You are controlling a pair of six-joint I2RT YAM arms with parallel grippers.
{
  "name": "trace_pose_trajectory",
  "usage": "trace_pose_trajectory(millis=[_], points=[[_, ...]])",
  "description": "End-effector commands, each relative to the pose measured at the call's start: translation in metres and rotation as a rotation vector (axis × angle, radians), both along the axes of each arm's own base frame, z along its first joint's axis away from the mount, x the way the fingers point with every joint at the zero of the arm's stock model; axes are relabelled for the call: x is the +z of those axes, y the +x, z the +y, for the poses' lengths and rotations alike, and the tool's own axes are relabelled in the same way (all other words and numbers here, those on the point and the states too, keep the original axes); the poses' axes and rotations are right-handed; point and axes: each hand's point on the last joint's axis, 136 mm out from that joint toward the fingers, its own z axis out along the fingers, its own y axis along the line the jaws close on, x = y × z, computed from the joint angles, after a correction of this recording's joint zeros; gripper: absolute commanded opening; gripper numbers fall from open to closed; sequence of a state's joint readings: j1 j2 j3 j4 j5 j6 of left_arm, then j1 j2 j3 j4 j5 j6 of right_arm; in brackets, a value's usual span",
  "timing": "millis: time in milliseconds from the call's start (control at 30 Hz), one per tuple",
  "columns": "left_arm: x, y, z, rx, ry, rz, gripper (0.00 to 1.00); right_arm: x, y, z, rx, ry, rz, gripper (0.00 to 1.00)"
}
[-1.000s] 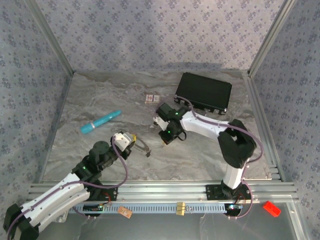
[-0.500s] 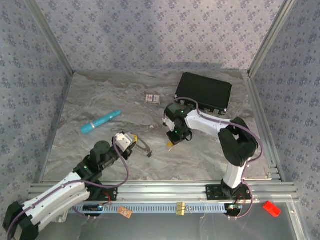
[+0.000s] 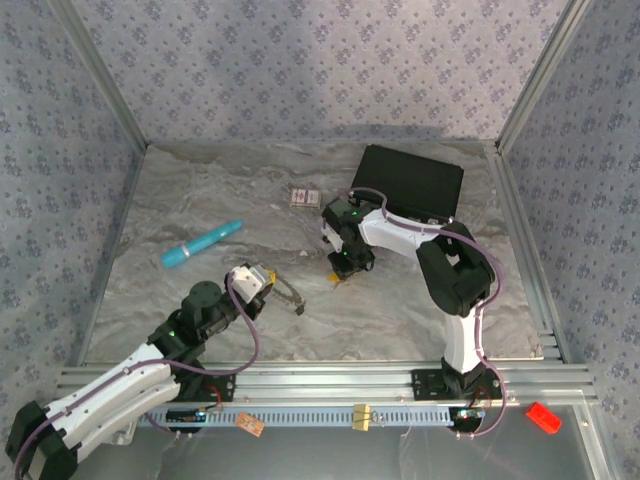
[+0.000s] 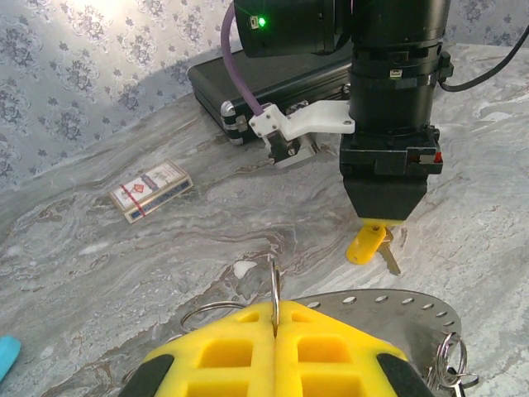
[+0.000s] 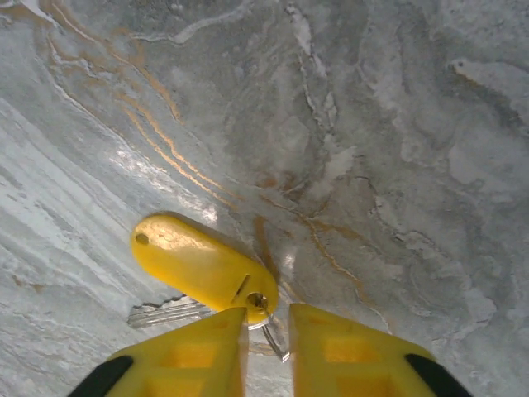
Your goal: Put the keys on the keyring
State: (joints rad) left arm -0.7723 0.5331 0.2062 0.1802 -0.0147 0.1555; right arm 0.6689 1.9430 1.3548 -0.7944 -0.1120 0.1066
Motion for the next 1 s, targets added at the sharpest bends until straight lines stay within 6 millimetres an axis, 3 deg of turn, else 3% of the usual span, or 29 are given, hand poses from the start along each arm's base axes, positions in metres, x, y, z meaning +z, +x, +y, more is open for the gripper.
trace_pose_trajectory(millis=[0, 400, 967], points=[[0.017, 0.0014, -0.0024, -0.006, -0.05, -0.043, 0.0, 0.006, 0.0038, -0.0018, -0.023, -0.005, -0.013, 0.24], [0.0149, 0.0015, -0.0023, -0.006, -0.045, -0.041, 0.0, 0.006, -0.0042, -0.0064, -0.095, 0.05, -0.021, 0.27], [0.0158, 0.0011, -0.0015, -0.005, -0.045, -0.045, 0.0, 0.0026, -0.0046, -0.0044, -0.118, 0.075, -0.003, 0.19]])
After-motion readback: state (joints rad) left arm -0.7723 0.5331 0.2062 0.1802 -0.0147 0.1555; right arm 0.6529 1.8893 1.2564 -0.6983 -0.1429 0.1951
